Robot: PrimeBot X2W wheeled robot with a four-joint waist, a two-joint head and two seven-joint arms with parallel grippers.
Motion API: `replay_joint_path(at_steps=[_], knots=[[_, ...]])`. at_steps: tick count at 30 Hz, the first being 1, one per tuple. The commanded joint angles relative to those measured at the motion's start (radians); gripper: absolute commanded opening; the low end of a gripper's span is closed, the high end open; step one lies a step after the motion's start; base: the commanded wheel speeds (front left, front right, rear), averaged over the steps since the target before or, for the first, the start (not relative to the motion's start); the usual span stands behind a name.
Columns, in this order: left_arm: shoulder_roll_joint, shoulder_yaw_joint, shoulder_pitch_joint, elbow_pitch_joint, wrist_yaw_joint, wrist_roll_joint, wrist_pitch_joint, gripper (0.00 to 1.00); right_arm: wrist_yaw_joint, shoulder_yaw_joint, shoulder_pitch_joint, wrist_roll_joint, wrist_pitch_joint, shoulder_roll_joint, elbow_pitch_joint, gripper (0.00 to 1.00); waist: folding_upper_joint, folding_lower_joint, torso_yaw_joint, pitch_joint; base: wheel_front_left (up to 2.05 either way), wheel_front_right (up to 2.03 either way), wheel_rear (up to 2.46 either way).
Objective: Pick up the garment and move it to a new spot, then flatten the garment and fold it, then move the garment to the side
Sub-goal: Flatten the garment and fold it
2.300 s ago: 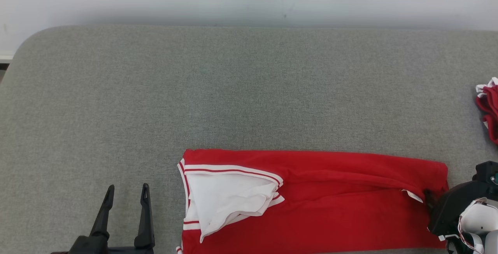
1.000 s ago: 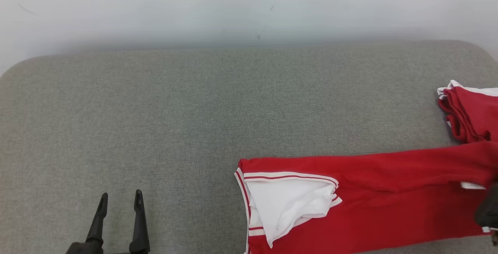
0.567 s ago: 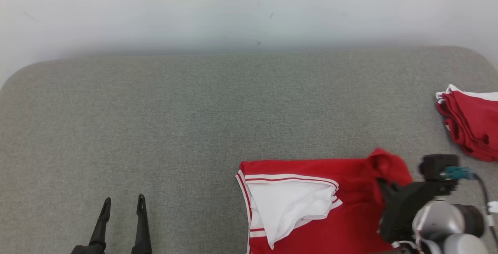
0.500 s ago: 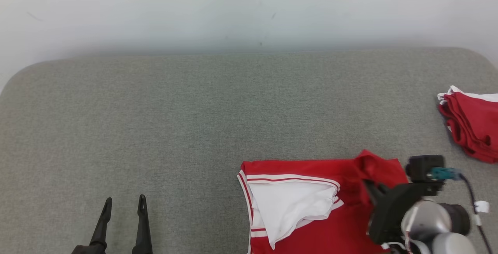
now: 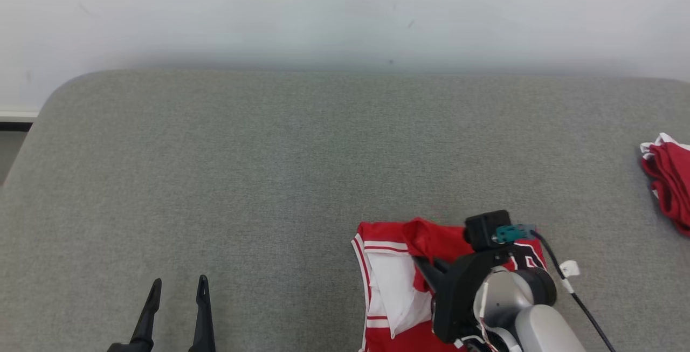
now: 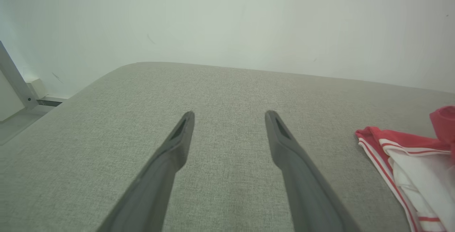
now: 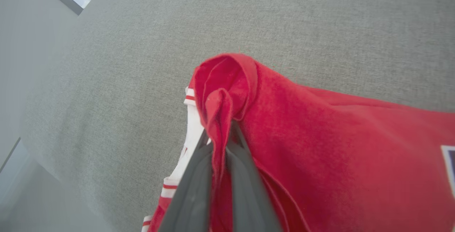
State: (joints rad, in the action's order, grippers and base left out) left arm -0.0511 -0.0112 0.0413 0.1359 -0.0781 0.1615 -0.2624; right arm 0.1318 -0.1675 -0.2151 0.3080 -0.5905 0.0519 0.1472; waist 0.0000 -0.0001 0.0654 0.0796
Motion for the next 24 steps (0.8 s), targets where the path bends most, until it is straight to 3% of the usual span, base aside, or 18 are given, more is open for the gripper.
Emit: replay_joint_path(at_steps=[1, 12, 13, 14, 21, 24], knots=[[0.001, 0.0, 0.009, 0.001, 0.002, 0.002, -0.003, 1.0, -0.002, -0.009, -0.016, 0.006, 0.006, -0.003, 0.007, 0.0, 0.0, 0.0001, 0.009, 0.003, 0.0, 0.0, 0.0], [0.001, -0.005, -0.003, 0.0, 0.006, 0.007, -0.003, 1.0, -0.002, -0.089, -0.104, 0.056, 0.056, -0.004, 0.166, 0.0, 0.0, 0.0001, 0.033, 0.018, 0.0, 0.0, 0.0], [0.002, -0.005, -0.005, 0.0, 0.007, 0.007, -0.003, 1.0, -0.002, -0.097, -0.111, 0.055, 0.058, -0.004, 0.175, 0.24, 0.0, 0.0001, 0.034, 0.02, 0.0, 0.0, 0.0], [0.001, -0.005, -0.007, 0.0, 0.007, 0.007, -0.003, 1.0, -0.002, -0.101, -0.115, 0.057, 0.061, -0.003, 0.182, 1.0, 0.0, 0.0001, 0.034, 0.022, 0.0, 0.0, 0.0], [0.001, -0.003, -0.01, 0.001, 0.012, 0.011, -0.003, 1.0, -0.002, -0.12, -0.12, 0.247, 0.113, -0.003, 0.105, 1.0, 0.0, 0.0001, 0.027, 0.02, 0.0, 0.0, 0.0], [0.001, 0.003, -0.001, -0.002, 0.014, 0.011, -0.003, 1.0, -0.002, -0.05, -0.091, 0.258, 0.136, -0.002, 0.004, 1.0, 0.0, 0.0001, 0.014, 0.013, 0.0, 0.0, 0.0]])
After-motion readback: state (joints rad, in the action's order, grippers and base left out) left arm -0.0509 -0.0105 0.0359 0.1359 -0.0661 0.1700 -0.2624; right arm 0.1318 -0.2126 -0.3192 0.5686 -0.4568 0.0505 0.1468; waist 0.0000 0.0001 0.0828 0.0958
